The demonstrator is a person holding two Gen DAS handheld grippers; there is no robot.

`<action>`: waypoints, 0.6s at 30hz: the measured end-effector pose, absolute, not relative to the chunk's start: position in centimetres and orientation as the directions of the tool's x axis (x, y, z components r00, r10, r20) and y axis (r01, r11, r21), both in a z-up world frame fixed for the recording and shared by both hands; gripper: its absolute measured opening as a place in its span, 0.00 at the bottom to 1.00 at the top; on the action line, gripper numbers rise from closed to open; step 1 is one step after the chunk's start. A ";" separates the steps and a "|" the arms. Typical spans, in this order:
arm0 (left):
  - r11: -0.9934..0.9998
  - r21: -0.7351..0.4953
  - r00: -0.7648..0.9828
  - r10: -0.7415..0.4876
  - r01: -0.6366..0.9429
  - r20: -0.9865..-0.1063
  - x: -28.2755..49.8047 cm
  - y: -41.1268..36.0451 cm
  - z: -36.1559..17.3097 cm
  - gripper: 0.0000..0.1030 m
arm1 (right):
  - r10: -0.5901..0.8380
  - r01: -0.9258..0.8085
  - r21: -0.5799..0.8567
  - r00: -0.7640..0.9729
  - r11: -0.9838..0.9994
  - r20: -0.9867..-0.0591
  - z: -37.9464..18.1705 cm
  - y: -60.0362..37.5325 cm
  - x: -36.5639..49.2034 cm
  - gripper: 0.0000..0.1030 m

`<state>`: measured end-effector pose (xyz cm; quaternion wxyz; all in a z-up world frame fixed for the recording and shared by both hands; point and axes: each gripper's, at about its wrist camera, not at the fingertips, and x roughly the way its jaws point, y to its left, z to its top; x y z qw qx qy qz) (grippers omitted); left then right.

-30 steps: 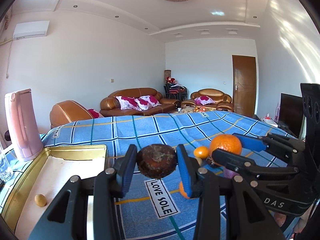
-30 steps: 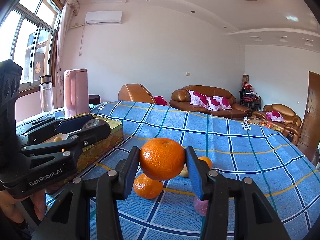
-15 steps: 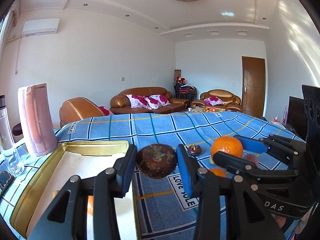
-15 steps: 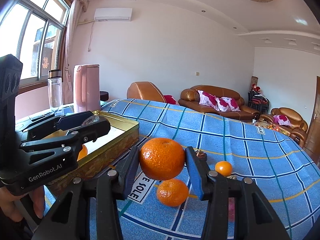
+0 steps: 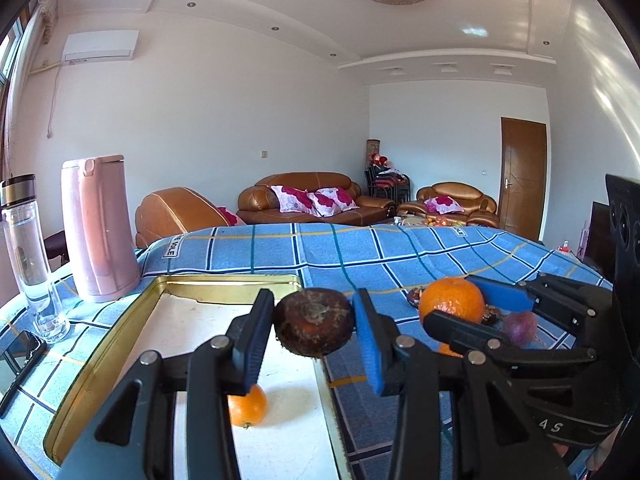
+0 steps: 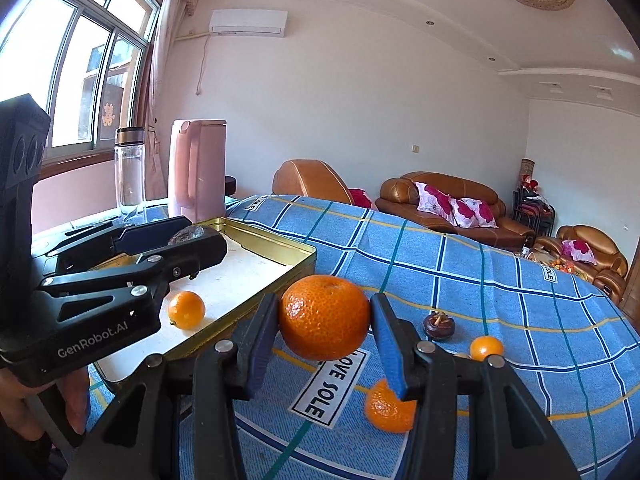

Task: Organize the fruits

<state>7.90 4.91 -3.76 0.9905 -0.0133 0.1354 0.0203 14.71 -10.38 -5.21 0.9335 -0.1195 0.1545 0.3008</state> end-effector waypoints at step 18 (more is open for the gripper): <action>0.989 -0.040 0.946 0.124 -0.142 -0.301 6.9 9.6 -4.1 0.41 | 0.589 -0.677 -0.151 0.711 0.720 -0.384 -5.4 -4.9 14.2 0.47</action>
